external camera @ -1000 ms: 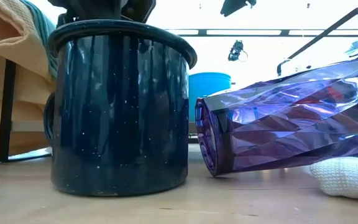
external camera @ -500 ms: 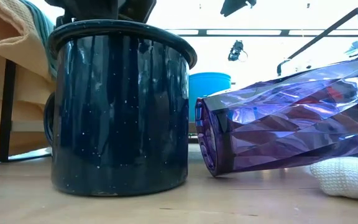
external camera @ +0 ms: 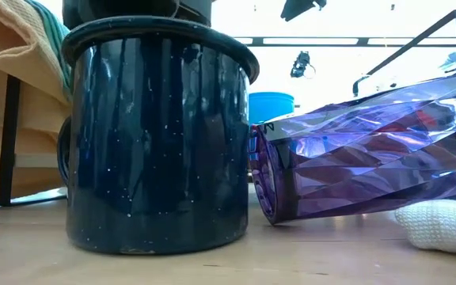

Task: Stack small to large cups/mugs on shelf
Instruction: Put the black mug on the shelf

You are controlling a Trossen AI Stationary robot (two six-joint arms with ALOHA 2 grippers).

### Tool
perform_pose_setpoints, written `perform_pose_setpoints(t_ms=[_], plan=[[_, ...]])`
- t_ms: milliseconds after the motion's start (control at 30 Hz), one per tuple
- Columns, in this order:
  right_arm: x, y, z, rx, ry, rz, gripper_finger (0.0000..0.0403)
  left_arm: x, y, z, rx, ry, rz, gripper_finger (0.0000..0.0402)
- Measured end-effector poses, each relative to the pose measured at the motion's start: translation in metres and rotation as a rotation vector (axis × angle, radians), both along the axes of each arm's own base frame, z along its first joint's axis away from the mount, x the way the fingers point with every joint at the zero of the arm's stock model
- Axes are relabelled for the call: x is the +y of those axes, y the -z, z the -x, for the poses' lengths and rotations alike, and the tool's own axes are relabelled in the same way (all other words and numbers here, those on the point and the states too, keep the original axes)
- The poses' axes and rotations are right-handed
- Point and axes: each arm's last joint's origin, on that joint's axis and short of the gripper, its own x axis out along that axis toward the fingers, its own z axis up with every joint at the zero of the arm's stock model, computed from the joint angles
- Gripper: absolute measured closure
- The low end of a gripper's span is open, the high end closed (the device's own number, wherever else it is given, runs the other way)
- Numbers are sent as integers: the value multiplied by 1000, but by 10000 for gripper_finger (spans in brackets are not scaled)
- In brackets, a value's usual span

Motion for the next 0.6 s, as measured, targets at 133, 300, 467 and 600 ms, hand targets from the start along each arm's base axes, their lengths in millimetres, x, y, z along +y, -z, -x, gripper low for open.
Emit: perform_pose_setpoints(t_ms=[133,300,467,600], plan=[[0,0,0,0,0,0,268,0,0,0,4,24,13,374],[0,0,0,1,0,1,268,-1,0,-1,9,42,45,377],[-1,0,0,1,2,1,268,-2,-2,-4,-30,47,62,377],[-1,0,0,1,2,1,268,-4,-5,-8,-81,50,83,377]])
